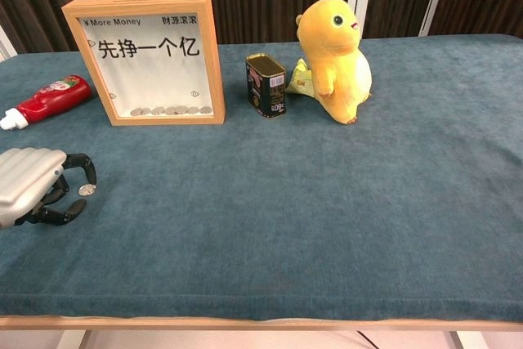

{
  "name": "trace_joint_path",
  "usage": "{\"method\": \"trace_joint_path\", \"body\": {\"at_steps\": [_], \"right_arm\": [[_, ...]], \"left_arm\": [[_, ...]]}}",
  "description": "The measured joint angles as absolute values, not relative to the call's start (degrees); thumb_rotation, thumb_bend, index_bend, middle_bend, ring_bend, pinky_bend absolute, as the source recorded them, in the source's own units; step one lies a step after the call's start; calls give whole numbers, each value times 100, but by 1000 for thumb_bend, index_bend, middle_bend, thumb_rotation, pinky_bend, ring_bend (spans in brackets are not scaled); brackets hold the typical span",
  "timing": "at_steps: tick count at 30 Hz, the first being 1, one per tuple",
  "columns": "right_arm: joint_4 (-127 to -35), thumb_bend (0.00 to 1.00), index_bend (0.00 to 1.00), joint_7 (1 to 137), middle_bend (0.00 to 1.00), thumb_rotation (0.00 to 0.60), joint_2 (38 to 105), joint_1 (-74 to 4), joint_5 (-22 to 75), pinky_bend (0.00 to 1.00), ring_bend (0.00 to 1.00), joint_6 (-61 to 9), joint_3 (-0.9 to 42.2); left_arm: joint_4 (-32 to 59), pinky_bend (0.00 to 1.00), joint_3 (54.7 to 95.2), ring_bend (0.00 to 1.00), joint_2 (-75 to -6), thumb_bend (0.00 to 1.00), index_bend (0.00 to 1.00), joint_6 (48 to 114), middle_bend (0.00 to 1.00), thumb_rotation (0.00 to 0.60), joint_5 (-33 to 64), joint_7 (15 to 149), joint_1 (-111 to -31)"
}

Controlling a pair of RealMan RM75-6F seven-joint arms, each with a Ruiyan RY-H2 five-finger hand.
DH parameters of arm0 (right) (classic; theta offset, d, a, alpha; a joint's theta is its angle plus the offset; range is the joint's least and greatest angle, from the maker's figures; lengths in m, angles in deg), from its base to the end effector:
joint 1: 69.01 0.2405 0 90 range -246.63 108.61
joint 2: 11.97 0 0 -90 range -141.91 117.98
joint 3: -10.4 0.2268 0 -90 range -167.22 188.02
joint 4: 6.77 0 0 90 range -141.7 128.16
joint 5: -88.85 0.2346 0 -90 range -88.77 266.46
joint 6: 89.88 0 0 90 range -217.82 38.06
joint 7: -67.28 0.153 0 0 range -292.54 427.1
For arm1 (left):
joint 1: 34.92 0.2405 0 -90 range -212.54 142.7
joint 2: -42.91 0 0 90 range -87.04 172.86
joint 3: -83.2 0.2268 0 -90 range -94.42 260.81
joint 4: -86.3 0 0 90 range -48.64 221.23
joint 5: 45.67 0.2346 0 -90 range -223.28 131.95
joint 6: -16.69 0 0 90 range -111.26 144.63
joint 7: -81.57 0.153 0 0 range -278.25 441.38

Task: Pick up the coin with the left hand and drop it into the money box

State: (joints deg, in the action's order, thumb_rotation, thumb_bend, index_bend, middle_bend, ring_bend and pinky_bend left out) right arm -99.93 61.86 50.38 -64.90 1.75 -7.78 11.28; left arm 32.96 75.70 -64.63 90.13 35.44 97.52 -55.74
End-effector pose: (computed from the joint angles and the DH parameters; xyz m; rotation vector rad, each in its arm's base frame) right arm -0.3008 -0.1773 0.1184 1.4792 -0.8792 0.7695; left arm -0.2524 0.2789 -0.0635 -1.5653 -0.7551 -0.8028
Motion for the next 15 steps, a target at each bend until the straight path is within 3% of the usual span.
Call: {"method": "trace_joint_path", "body": {"at_steps": [15], "right_arm": [[-10017, 166, 0, 6222, 0, 600, 5008, -6483, 128, 0, 0, -802, 1098]], "left_arm": [[3321, 1000, 7544, 1000, -6479, 384, 430, 8931, 1000, 600, 3372, 9912, -5635]]}}
